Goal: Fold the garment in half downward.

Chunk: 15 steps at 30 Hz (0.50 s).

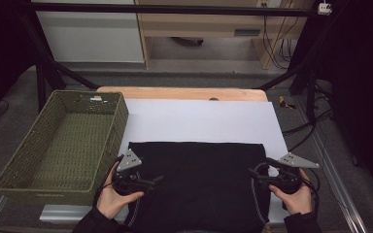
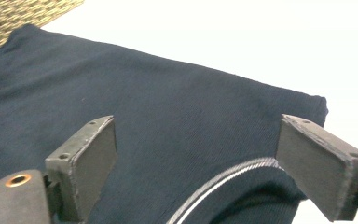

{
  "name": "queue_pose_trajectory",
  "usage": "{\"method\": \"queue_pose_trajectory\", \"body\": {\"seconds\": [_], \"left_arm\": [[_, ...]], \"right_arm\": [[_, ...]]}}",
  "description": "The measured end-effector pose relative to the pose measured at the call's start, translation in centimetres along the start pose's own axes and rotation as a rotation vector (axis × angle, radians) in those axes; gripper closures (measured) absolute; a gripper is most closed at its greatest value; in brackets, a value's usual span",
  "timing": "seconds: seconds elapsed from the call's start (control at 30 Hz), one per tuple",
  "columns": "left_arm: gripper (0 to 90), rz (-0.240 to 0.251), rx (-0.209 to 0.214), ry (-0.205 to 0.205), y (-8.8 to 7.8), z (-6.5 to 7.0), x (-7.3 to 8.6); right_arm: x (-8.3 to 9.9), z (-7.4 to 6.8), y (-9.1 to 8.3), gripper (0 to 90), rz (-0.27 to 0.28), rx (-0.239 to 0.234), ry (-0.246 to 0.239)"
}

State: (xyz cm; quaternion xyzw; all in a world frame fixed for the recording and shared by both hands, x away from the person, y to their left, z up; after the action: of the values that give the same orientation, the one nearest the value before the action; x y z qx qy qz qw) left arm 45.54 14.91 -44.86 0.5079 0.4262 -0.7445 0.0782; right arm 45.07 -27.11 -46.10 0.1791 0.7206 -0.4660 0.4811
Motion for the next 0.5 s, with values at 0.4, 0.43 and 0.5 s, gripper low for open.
{"method": "queue_pose_trajectory", "body": {"seconds": [0.4,0.43,0.5], "left_arm": [[0.0,0.008,-0.007,0.002,2.7,-1.8,-2.9],[0.0,0.009,-0.006,0.0,3.0,-2.0,-3.1],[0.0,0.011,-0.013,-0.003,3.6,-2.4,-3.4]], "right_arm": [[-2.5,1.7,2.1,10.1,0.015,-0.004,0.004],[-2.7,1.8,2.3,9.9,0.014,-0.003,0.001],[-3.0,2.1,2.8,9.4,0.009,-0.001,0.002]]}}
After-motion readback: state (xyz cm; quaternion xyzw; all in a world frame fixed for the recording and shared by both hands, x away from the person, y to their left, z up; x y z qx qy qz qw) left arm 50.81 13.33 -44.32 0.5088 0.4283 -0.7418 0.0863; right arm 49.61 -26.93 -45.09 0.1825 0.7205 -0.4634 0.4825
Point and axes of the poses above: each handheld gripper's, and its own axes: y roughly forward along the jaws, x roughly out of its underside, z roughly to its right, the point moved 4 cm from there along y, roughly forward along the jaws, and after that the axes turned 3 degrees about -y, right-handed, at the moved point
